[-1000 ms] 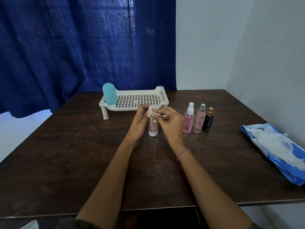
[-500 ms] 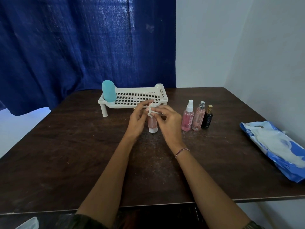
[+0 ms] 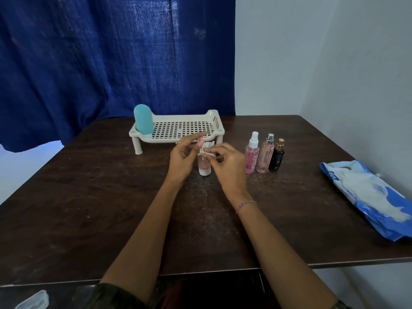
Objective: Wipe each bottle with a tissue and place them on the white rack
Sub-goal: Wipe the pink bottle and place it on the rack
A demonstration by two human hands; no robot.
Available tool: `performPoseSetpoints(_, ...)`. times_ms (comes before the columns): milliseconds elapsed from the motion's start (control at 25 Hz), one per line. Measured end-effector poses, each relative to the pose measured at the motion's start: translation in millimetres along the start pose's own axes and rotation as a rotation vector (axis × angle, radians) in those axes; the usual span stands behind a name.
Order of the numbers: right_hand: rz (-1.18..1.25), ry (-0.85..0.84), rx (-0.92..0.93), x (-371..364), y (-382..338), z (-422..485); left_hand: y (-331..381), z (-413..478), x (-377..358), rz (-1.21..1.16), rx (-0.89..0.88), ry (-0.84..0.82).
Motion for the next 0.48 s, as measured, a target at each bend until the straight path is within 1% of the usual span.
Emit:
performPoseSetpoints(120,-0.02,-0.035,-0.021,0.6,1.1,-2.5,0.7,-0.5,0.9,0.008,0.018,0.015)
performPoseSetpoints(320,-0.022,0.01,0.017,-0.6,-1.6,-2.9,-1.3,0.0,2.4,0.038,0.01,0.022)
performPoseSetpoints(480,-0.016,-0.018,-0.017,-1.6,1.5,-4.1,0.6,-0.9,2.4,0.062,0.009,0.028)
Point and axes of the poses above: each hand's wrist, its own z-axis towards the middle knuckle, its own x-axis out of the back of the hand, y = z × x, the point moved 4 cm from there along z, towards the middle knuckle, and after that the axes turned 9 degrees about z, right-handed, at the moved point
